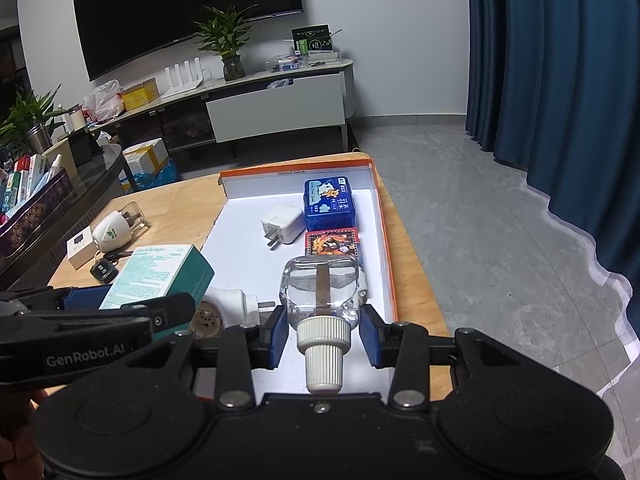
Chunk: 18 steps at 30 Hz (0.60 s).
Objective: Organize rigid objects
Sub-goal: 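Carry the bandage box and glass bottle with both grippers over the box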
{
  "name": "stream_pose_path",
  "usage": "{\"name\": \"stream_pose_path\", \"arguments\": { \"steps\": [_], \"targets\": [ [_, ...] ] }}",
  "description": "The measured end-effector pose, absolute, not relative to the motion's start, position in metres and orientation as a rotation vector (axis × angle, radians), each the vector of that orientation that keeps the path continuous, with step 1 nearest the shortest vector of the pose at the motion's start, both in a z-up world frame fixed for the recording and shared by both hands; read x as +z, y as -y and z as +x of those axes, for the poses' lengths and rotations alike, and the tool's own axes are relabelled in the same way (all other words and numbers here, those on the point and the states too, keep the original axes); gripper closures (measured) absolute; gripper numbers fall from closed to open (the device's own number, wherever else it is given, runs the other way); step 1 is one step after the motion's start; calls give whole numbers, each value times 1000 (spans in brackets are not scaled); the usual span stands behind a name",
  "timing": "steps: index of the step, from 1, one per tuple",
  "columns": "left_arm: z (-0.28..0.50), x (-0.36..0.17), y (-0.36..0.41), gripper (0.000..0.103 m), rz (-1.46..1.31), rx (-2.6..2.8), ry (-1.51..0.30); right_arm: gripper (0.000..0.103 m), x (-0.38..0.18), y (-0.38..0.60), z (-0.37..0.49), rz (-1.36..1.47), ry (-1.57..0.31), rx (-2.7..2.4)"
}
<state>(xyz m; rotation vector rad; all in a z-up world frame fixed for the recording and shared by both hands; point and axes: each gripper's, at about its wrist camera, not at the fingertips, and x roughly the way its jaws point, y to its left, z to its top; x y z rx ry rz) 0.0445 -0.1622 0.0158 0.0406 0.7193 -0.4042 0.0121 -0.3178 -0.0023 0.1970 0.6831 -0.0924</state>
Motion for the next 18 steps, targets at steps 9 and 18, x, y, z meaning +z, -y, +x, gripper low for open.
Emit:
{"name": "stream_pose_path", "arguments": {
  "steps": [9, 18],
  "targets": [
    [45, 17, 162, 32, 30, -416, -721, 55, 0, 318, 14, 193, -683, -87],
    [45, 16, 163, 32, 32, -424, -724, 55, 0, 316, 16, 188, -690, -83]
  ]
}}
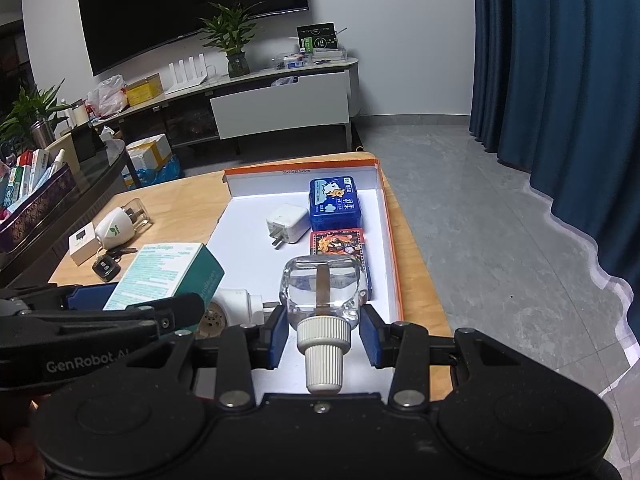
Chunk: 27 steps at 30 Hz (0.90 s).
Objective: Organize rigid objects
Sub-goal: 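Carry the bandage box and glass bottle with both grippers over the box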
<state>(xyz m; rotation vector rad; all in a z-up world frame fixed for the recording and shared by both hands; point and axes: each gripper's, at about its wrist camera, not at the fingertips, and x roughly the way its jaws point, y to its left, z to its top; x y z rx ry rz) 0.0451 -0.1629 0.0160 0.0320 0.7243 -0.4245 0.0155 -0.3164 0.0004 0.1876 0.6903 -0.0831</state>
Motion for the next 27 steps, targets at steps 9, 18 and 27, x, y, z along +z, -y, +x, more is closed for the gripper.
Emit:
{"name": "stream_pose_path", "arguments": {
  "steps": [9, 18, 27],
  "targets": [
    [46, 14, 162, 32, 29, -425, -730, 55, 0, 316, 16, 188, -691, -84],
    [47, 12, 162, 32, 29, -429, -736, 55, -2, 317, 17, 190, -697, -87],
    [47, 10, 162, 32, 24, -429, -740, 55, -4, 318, 17, 191, -698, -93]
  ]
}}
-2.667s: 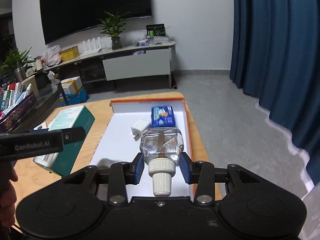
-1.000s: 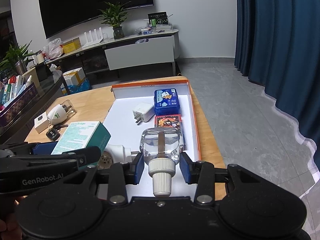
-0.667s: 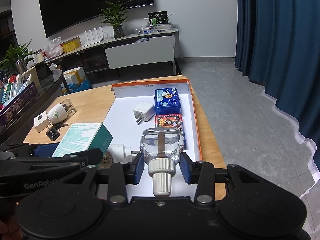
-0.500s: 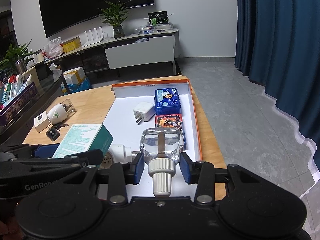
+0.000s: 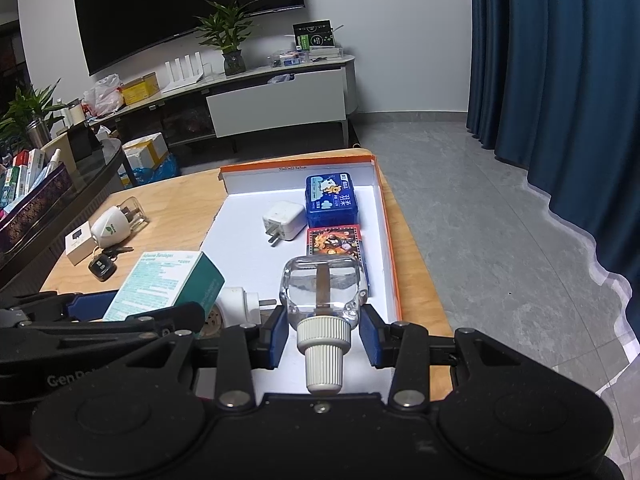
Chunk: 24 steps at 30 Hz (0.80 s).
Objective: Organize rigid objects
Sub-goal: 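Carry the bandage box and glass bottle with both grippers over the box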
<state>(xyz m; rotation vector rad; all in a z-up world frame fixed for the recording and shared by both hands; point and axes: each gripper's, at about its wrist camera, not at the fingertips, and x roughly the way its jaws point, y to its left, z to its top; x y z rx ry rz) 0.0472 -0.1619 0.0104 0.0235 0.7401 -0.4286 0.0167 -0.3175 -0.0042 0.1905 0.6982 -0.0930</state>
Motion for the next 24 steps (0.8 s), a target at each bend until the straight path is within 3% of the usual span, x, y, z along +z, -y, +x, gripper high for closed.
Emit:
{"name": "stream_pose_path", "arguments": {
  "steps": [24],
  "targets": [
    [49, 8, 161, 32, 17, -429, -747, 55, -7, 318, 20, 198, -715, -93]
  ]
}}
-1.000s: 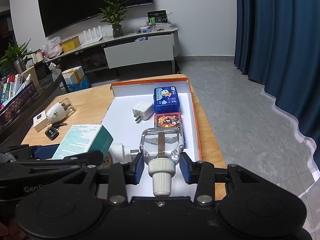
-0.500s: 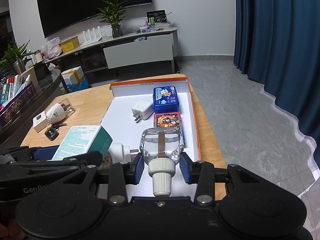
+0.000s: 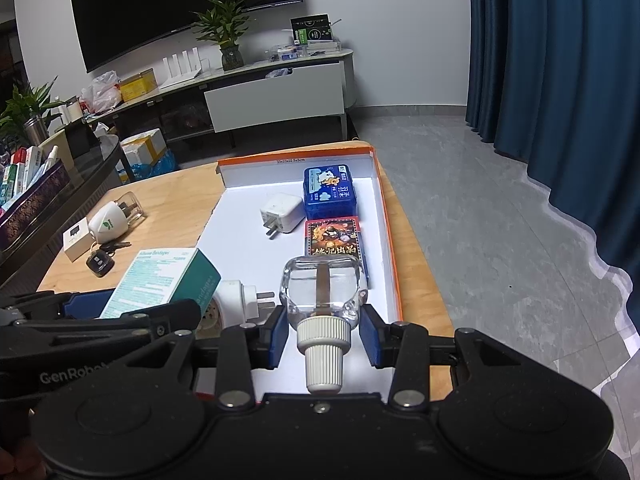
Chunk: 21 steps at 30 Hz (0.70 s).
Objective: Organize rigid objects
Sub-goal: 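Carry the bandage box and glass bottle with both grippers over the box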
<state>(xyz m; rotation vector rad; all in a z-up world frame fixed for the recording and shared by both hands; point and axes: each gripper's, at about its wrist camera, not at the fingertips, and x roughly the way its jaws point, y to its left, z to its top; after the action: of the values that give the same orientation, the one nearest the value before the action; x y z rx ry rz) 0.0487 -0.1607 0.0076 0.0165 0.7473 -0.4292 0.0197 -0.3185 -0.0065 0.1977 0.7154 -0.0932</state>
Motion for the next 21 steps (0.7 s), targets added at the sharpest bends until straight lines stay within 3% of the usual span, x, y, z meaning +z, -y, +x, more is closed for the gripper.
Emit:
{"name": "stream_pose_path", "arguments": {
  "steps": [21],
  "targets": [
    [49, 9, 160, 32, 15, -427, -747, 55, -9, 317, 21, 197, -723, -91]
  ]
}}
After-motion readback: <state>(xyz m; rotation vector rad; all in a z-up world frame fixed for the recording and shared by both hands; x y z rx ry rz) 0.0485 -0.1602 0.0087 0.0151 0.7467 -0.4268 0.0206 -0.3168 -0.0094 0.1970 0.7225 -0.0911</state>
